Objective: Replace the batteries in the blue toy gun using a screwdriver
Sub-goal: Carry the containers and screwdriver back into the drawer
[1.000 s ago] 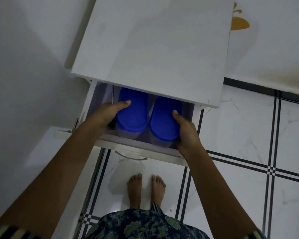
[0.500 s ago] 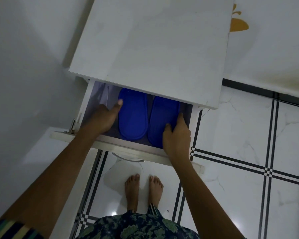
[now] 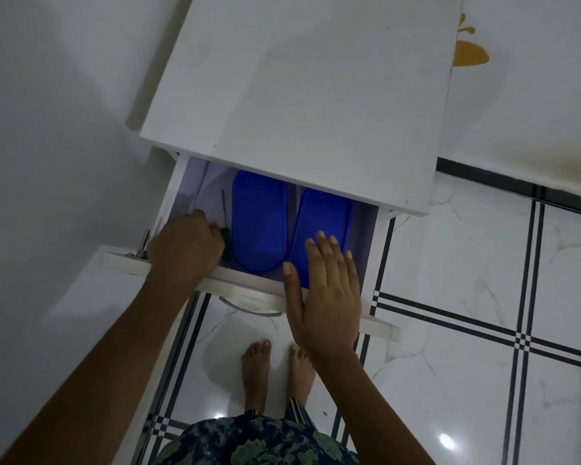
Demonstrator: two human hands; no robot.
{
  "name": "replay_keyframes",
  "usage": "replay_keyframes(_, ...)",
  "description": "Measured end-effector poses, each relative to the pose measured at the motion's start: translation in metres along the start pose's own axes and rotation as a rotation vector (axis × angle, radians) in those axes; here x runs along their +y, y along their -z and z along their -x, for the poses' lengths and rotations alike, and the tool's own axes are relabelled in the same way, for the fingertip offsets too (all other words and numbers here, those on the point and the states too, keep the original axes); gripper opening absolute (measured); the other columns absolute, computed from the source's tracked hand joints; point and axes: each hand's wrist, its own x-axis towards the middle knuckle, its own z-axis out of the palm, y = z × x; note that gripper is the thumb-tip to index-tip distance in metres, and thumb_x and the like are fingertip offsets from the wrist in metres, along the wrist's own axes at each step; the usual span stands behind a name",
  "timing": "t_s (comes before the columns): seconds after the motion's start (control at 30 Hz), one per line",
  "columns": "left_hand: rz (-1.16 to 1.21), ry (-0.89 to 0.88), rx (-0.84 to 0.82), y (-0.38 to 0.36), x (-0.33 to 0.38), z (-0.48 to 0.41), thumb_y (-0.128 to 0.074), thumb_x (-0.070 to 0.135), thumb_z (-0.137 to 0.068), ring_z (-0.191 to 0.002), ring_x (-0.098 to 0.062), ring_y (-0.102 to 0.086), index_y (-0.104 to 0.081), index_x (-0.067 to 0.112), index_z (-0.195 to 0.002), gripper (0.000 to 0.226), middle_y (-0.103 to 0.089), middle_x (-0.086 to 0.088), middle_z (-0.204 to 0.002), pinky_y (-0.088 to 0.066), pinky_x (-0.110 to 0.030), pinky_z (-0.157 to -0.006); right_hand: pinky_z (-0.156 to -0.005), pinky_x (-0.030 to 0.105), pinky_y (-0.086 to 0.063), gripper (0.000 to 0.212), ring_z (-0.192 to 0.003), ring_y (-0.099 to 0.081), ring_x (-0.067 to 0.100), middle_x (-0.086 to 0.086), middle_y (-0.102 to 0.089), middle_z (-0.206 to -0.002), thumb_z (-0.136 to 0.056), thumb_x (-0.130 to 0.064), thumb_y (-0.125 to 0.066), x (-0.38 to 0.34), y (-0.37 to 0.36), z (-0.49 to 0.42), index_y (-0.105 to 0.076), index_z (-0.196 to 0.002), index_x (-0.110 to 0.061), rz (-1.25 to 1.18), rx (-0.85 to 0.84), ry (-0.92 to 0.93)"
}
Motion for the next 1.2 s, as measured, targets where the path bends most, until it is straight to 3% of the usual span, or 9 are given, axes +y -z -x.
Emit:
replay_keyframes(0.07,0.093,-0.112,0.192,0.007,0.000,0.027,-0.041,0.035,-0.101,-0.069,-0.024,-0.059,-0.059,0.006,-0.090,0.036,-0.060,-0.008,-0.075,-0.040,-0.029,-0.059,-0.116,0.051,-0.030,0.062,-0.142,-0.038,0.025,0.011,-0.050,-0.146,-0.102,-0.051,-0.027,0.003,-0.002,-0.001,-0.054,-0.136,-0.007,0.033,0.018,0.053)
replay_keyframes(0.13,0.148,-0.187,0.241,0.001,0.002,0.051,-0.040,0.045,-0.100,-0.096,-0.028,-0.064,-0.060,0.006,-0.115,0.046,-0.067,-0.013,-0.106,-0.050,-0.039,-0.078,-0.117,0.052,-0.025,0.065,-0.144,-0.033,0.026,0.012,-0.045,-0.150,-0.102,-0.053,-0.025,0.003,-0.002,-0.003,-0.051,-0.139,-0.007,0.089,0.039,0.086)
replay_keyframes(0.2,0.039,-0.287,0.230,-0.015,-0.001,0.061,-0.033,0.051,-0.098,-0.130,-0.030,-0.050,-0.051,0.008,-0.136,0.060,-0.054,-0.014,-0.140,-0.035,-0.051,-0.108,-0.120,0.053,-0.017,0.067,-0.148,-0.025,0.026,0.012,-0.036,-0.155,-0.100,-0.055,-0.026,0.002,-0.002,-0.007,-0.043,-0.144,-0.007,0.139,0.068,0.079)
replay_keyframes(0.27,-0.032,-0.369,0.297,-0.026,-0.006,0.056,-0.030,0.050,-0.099,-0.142,-0.028,-0.035,-0.045,0.009,-0.143,0.062,-0.041,-0.011,-0.152,-0.024,-0.054,-0.115,-0.120,0.055,-0.012,0.072,-0.150,-0.018,0.027,0.014,-0.027,-0.159,-0.098,-0.057,-0.029,0.000,-0.002,-0.011,-0.036,-0.148,-0.005,0.163,0.111,0.064)
replay_keyframes(0.5,-0.034,-0.428,0.492,-0.027,0.013,0.014,-0.033,0.044,-0.100,-0.149,-0.028,-0.020,-0.030,0.008,-0.151,0.062,-0.025,-0.012,-0.159,-0.019,-0.051,-0.119,-0.119,0.059,-0.005,0.095,-0.150,0.003,0.027,0.017,-0.007,-0.162,-0.091,-0.068,-0.040,0.001,0.004,-0.057,-0.014,-0.153,-0.001,0.276,0.206,0.082)
replay_keyframes(0.7,-0.118,-0.499,0.519,-0.013,0.036,-0.031,-0.026,0.055,-0.100,-0.148,-0.029,-0.019,-0.029,0.007,-0.151,0.071,-0.024,-0.013,-0.159,-0.008,-0.054,-0.120,-0.120,0.056,-0.007,0.116,-0.151,-0.001,0.035,0.021,-0.006,-0.162,-0.080,-0.085,-0.038,0.015,0.010,-0.106,-0.012,-0.154,0.001,0.388,0.018,0.364)
replay_keyframes(0.9,-0.105,-0.718,0.523,-0.007,0.023,-0.052,-0.048,0.053,-0.093,-0.147,-0.029,-0.024,-0.033,0.003,-0.148,0.076,-0.029,-0.015,-0.157,-0.009,-0.055,-0.120,-0.121,0.044,-0.018,0.080,-0.146,-0.025,0.035,0.023,-0.028,-0.156,-0.091,-0.040,-0.064,0.033,-0.004,-0.122,-0.030,-0.149,0.004,0.424,0.167,0.470)
replay_keyframes(1.03,-0.016,-0.725,0.668,-0.012,0.025,-0.059,-0.058,0.024,-0.097,-0.139,-0.028,-0.040,-0.048,0.005,-0.140,0.048,-0.046,-0.013,-0.147,-0.027,-0.049,-0.117,-0.116,0.042,-0.032,0.054,-0.138,-0.043,0.033,0.021,-0.047,-0.146,-0.095,-0.024,-0.064,0.030,-0.012,-0.126,-0.049,-0.139,0.003,0.292,0.361,0.465)
replay_keyframes(1.2,0.022,-0.681,0.671,-0.012,0.029,-0.055,-0.058,0.022,-0.098,-0.137,-0.026,-0.044,-0.053,0.004,-0.136,0.043,-0.050,-0.013,-0.143,-0.032,-0.049,-0.114,-0.112,0.042,-0.038,0.046,-0.134,-0.049,0.031,0.019,-0.053,-0.141,-0.094,-0.019,-0.065,0.024,-0.012,-0.125,-0.056,-0.134,0.001,0.155,0.391,0.414)
